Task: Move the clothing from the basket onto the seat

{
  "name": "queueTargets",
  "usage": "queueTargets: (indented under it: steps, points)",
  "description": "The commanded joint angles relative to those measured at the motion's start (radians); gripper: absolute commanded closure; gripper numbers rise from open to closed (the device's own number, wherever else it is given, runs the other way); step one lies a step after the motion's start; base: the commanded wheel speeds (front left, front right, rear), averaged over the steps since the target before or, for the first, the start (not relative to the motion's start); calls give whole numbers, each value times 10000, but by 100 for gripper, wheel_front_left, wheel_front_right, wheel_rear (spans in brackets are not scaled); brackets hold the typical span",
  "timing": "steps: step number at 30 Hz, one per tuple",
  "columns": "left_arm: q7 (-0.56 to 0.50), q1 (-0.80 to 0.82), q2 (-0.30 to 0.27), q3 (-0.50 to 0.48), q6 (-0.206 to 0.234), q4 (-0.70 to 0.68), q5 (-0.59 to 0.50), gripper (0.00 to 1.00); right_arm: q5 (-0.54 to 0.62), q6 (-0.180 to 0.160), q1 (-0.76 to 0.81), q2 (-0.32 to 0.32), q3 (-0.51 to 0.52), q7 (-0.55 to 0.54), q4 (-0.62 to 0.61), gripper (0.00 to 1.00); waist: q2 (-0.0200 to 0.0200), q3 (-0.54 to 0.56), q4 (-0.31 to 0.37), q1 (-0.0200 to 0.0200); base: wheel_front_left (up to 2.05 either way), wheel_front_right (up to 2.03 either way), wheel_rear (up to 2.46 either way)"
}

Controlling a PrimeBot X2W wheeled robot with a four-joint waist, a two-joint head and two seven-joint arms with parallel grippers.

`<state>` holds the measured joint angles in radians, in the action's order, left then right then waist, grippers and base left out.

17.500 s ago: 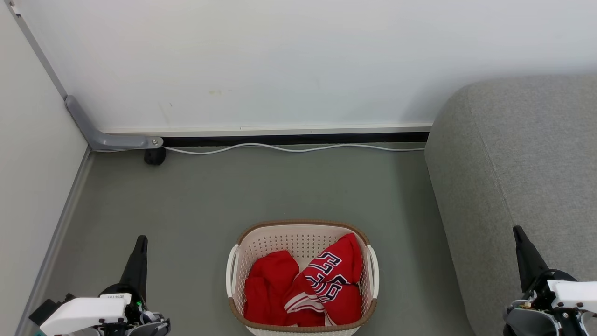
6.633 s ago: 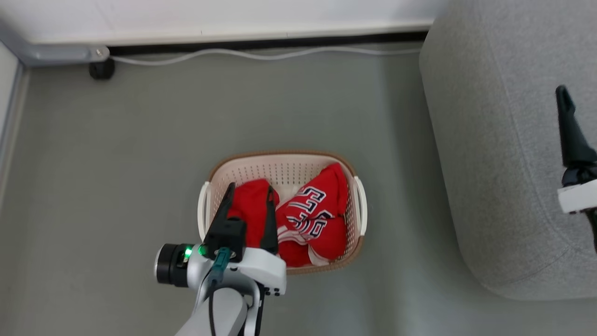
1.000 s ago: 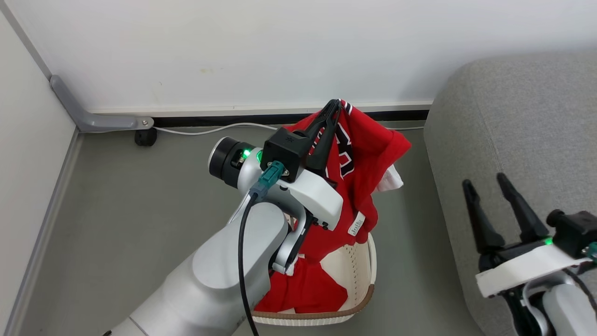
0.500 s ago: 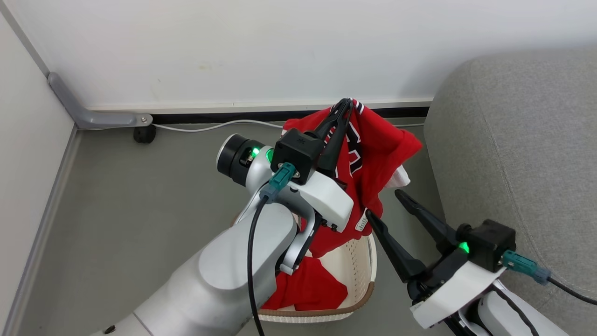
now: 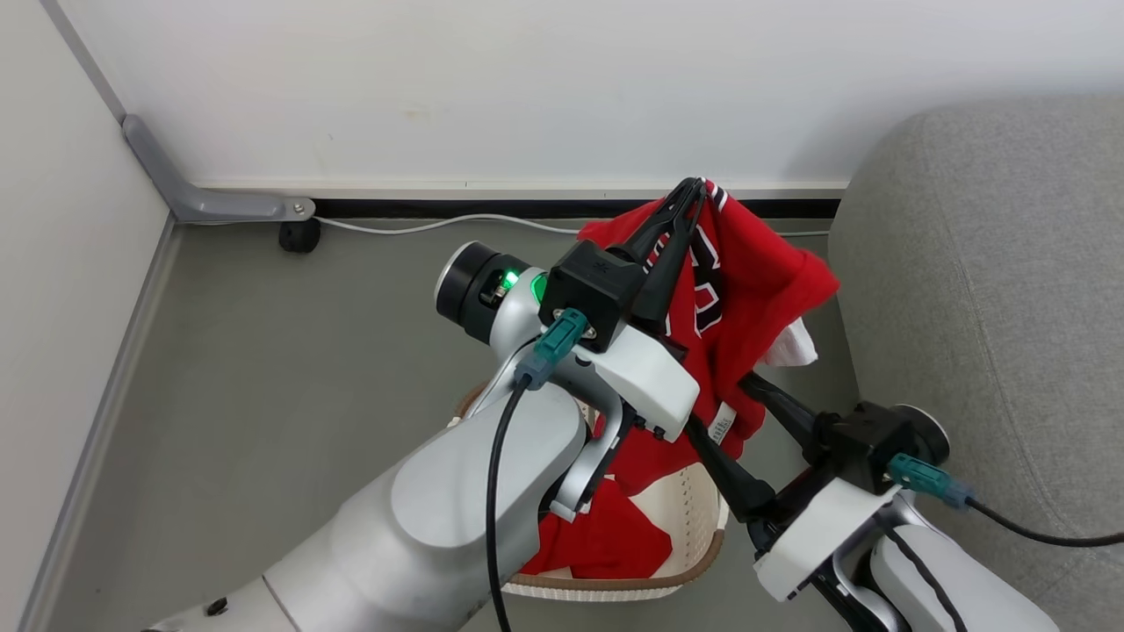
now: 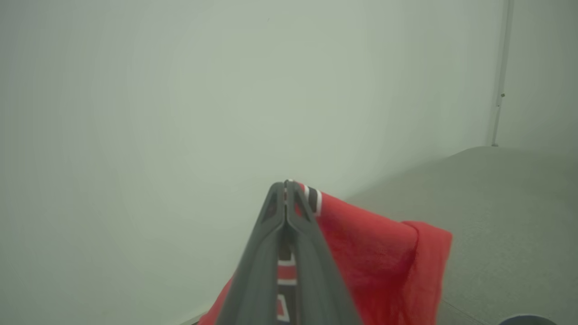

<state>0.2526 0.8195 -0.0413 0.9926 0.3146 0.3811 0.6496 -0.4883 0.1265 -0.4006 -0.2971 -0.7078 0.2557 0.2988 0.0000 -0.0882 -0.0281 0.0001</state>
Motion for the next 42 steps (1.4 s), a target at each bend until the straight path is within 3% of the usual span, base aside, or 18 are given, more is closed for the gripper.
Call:
queueTargets:
  steps: [1,12,13,14,15,27,28,29,42]
  points:
    - [91,609,-89,-264,119,-288,64,100,78,42,-239,68,-80,61,-112,0,0,-8,-35,-1,0,0,0]
    - [91,811,-89,270,379,-714,398,100,945,42,-825,901,214,61,1130,0,0,-86,-270,-1,0,0,0]
    - [91,818,-89,300,397,-735,424,100,979,42,-856,987,301,61,1201,19,0,-87,-287,-1,0,0,0]
    - [91,817,-89,333,419,-755,447,100,1007,42,-888,1067,399,61,1251,53,0,-90,-299,-1,0,0,0]
    - [91,814,-89,364,440,-770,467,100,1067,42,-926,1125,481,61,1261,100,0,-97,-308,-1,0,0,0]
    - [91,643,-89,309,552,-674,445,100,830,42,-850,1035,611,61,892,100,0,-185,-153,-1,0,0,0]
    - [91,581,-89,320,534,-593,466,75,800,42,-826,997,602,61,840,100,0,-193,-121,-1,0,0,0]
    - [91,549,-89,308,517,-556,454,0,773,42,-805,960,607,61,804,100,0,-203,-93,-1,0,0,0]
    - [91,59,-89,10,144,-197,112,0,440,42,-640,738,1092,61,322,100,0,-197,301,-1,0,0,0]
